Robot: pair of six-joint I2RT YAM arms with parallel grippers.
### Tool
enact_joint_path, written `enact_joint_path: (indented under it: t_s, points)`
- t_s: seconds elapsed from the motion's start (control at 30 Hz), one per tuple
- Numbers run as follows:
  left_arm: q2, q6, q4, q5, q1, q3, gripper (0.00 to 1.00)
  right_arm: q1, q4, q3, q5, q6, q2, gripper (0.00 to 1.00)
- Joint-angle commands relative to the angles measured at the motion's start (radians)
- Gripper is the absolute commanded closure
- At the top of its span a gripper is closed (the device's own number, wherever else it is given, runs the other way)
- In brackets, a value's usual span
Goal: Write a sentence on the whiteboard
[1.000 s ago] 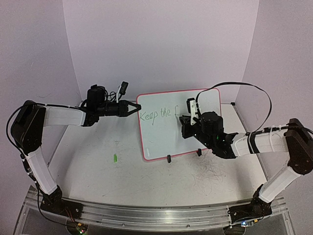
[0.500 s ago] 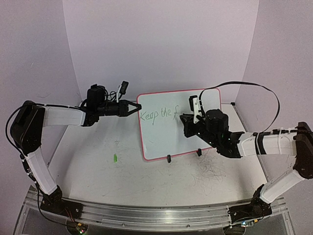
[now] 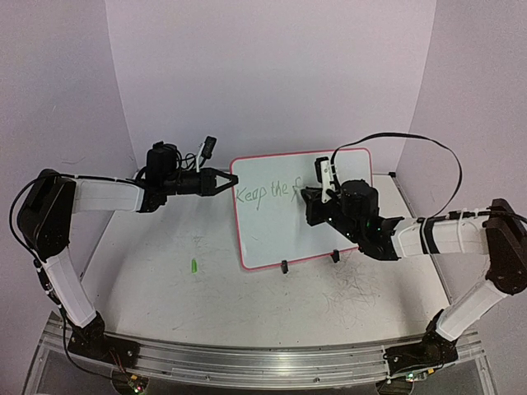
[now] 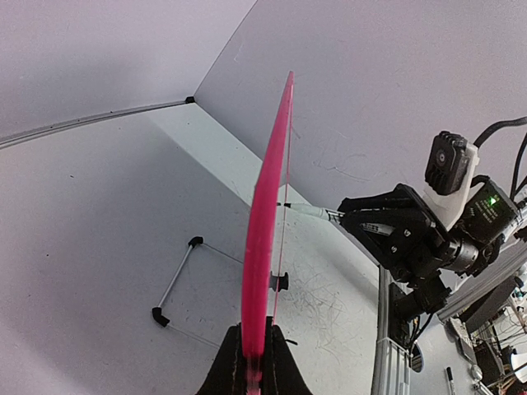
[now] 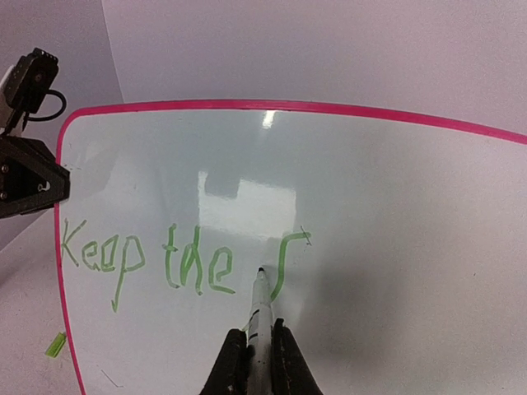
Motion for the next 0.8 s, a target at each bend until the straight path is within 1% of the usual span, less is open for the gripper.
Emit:
enact_joint_path:
  t_s: [0.0, 0.3, 0.5, 0.77]
  points:
    - [-0.036, 0.037, -0.002, -0.018, -0.003, 0.027, 1.00, 0.000, 0.033, 0.037, 0.045, 0.002, 0.017, 1.00]
    - [-0.035, 0.037, -0.002, -0.018, -0.003, 0.028, 1.00, -0.001, 0.003, 0.040, 0.115, 0.012, 0.044, 1.00]
    - [-0.034, 0.037, -0.003, -0.018, -0.004, 0.029, 1.00, -0.002, -0.022, 0.032, 0.178, 0.019, 0.016, 1.00]
    - [-0.029, 0.037, -0.004, -0.017, -0.005, 0.030, 1.00, -0.009, 0.077, -0.020, 0.043, 0.003, -0.053, 1.00]
